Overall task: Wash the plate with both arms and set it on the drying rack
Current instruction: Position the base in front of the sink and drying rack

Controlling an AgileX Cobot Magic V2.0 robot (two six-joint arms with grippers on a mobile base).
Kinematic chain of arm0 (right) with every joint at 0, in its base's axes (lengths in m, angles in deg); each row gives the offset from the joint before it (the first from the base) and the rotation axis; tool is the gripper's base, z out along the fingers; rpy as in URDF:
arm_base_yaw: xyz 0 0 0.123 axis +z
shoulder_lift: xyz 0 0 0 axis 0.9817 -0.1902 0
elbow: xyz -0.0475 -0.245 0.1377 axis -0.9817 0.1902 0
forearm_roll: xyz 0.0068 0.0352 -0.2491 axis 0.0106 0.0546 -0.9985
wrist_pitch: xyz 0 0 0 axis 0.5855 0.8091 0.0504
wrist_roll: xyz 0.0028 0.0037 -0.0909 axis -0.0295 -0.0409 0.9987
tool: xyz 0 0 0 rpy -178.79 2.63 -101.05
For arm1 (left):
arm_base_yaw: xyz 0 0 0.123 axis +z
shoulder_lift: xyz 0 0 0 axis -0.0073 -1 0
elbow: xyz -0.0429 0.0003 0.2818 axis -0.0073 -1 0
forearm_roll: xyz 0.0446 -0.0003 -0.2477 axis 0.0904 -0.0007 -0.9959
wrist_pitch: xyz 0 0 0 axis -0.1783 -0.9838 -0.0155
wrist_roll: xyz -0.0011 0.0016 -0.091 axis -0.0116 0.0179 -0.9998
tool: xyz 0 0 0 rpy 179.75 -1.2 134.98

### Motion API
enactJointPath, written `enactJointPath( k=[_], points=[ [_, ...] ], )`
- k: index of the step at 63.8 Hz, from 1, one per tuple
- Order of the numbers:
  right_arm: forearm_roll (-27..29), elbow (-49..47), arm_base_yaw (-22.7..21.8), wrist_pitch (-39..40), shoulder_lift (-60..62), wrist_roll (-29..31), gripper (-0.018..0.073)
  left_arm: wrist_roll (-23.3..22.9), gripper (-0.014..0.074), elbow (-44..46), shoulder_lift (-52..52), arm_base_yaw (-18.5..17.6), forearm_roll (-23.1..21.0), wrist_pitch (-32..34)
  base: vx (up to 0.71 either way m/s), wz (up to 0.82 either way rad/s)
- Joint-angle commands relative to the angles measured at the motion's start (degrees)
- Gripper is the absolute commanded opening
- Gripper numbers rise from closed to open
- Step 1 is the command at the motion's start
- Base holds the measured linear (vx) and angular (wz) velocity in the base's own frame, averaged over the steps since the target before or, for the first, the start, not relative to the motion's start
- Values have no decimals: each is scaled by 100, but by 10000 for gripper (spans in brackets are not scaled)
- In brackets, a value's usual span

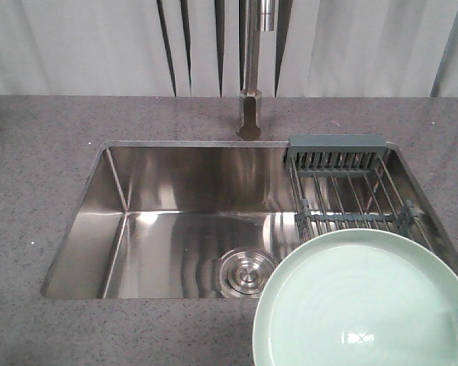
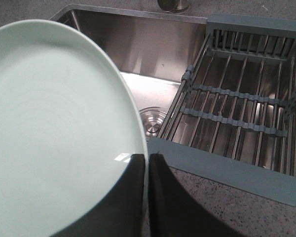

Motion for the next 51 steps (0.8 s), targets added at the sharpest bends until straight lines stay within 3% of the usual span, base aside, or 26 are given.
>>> enactJointPath(
  k=[1,51],
  points=[
    [145,-138,-33,364,-62,41,-4,-46,-6,149,76,-36,-10,442,3,-3],
    [145,-138,-33,364,-62,41,-4,-46,-6,149,76,-36,-10,442,3,-2]
  ],
)
